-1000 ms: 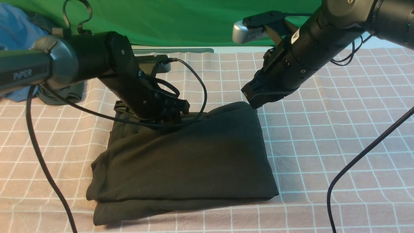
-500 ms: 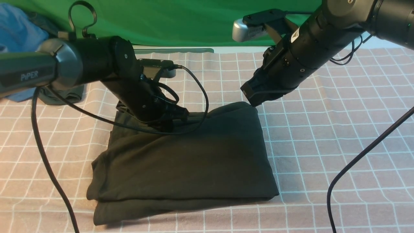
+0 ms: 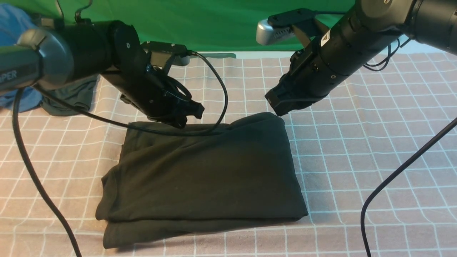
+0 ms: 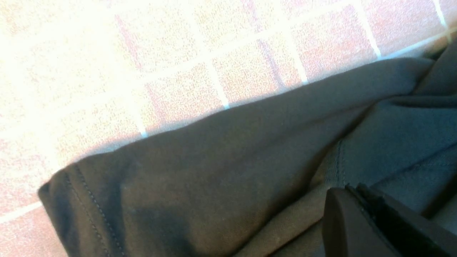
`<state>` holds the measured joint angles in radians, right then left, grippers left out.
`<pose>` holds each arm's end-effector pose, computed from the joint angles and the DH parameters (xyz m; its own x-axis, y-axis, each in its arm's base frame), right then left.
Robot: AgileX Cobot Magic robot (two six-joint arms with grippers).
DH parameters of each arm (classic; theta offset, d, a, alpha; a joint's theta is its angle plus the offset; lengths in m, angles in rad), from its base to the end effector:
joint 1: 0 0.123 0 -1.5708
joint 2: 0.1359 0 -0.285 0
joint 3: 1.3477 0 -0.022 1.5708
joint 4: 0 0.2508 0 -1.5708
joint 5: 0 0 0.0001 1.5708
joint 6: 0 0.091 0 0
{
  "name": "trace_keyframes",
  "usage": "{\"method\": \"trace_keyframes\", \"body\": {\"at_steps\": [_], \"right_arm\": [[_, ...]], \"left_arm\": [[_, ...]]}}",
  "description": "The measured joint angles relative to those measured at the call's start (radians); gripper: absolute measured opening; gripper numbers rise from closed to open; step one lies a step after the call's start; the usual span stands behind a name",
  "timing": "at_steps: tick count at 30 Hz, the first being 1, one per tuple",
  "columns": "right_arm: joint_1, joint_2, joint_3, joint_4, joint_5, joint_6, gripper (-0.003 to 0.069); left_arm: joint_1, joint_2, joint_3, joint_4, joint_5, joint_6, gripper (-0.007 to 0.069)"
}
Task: Fold a long-sleeved shirt over a pink coffee tablecloth.
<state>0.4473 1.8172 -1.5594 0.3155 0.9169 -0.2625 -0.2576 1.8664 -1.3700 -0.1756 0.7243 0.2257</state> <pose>0.3510 0.1932 0.2894 -0.7510 -0.4317 -0.4996 -0.5784 0.7951 0.1824 0.3811 -0.1113 0.2206 -0.8409 0.3175 -0.4383 0.3815 0.9222 -0.0638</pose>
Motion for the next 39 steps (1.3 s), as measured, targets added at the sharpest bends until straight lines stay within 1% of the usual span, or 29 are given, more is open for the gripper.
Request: {"method": "trace_keyframes", "body": {"at_steps": [5, 7, 10, 16, 17, 18, 19, 20, 22, 24, 26, 27, 28, 29, 30, 32, 39], "right_arm": [[0.000, 0.000, 0.000, 0.000, -0.006, 0.000, 0.0037], [0.000, 0.000, 0.000, 0.000, -0.009, 0.000, 0.0037], [0.000, 0.000, 0.000, 0.000, -0.011, 0.000, 0.0037], [0.000, 0.000, 0.000, 0.001, -0.013, -0.001, 0.0037], [0.000, 0.000, 0.000, 0.001, -0.013, -0.001, 0.0037], [0.000, 0.000, 0.000, 0.001, -0.013, -0.001, 0.0037], [0.000, 0.000, 0.000, 0.001, -0.013, -0.001, 0.0037], [0.000, 0.000, 0.000, 0.001, -0.013, -0.001, 0.0037], [0.000, 0.000, 0.000, 0.001, -0.013, -0.001, 0.0037], [0.000, 0.000, 0.000, 0.001, -0.013, -0.001, 0.0037], [0.000, 0.000, 0.000, 0.001, -0.014, -0.001, 0.0037], [0.000, 0.000, 0.000, 0.001, -0.014, -0.001, 0.0037], [0.000, 0.000, 0.000, 0.001, -0.014, -0.001, 0.0037], [0.000, 0.000, 0.000, 0.001, -0.014, -0.001, 0.0037], [0.000, 0.000, 0.000, 0.001, -0.014, -0.001, 0.0037], [0.000, 0.000, 0.000, 0.001, -0.014, -0.001, 0.0037], [0.000, 0.000, 0.000, 0.002, -0.020, -0.002, 0.0037]], "left_arm": [[-0.004, 0.000, 0.000, -0.022, 0.009, 0.076, 0.0019], [-0.008, 0.000, 0.000, -0.023, 0.011, 0.092, 0.0050], [-0.010, 0.005, 0.000, -0.022, 0.021, 0.096, 0.0132], [-0.010, 0.061, 0.000, -0.014, 0.037, 0.095, 0.0343], [-0.010, 0.070, 0.000, -0.013, 0.038, 0.092, 0.0363], [-0.010, 0.072, 0.000, -0.011, 0.038, 0.091, 0.0366], [-0.010, 0.082, 0.000, -0.010, 0.038, 0.090, 0.0390], [-0.010, 0.085, 0.000, -0.009, 0.038, 0.087, 0.0393], [-0.010, 0.087, 0.000, -0.007, 0.036, 0.087, 0.0382], [-0.010, 0.089, 0.000, -0.004, 0.035, 0.084, 0.0335], [-0.010, 0.089, 0.000, 0.001, 0.035, 0.080, 0.0202], [-0.010, 0.089, 0.000, 0.001, 0.035, 0.080, 0.0188], [-0.010, 0.089, 0.000, 0.002, 0.035, 0.080, 0.0111], [-0.010, 0.089, 0.000, 0.003, 0.035, 0.080, 0.0068], [-0.010, 0.089, 0.000, 0.004, 0.035, 0.080, 0.0046], [-0.010, 0.081, 0.000, 0.004, 0.032, 0.072, 0.0027], [0.009, 0.019, -0.021, 0.007, -0.001, 0.035, 0.0029]]}}
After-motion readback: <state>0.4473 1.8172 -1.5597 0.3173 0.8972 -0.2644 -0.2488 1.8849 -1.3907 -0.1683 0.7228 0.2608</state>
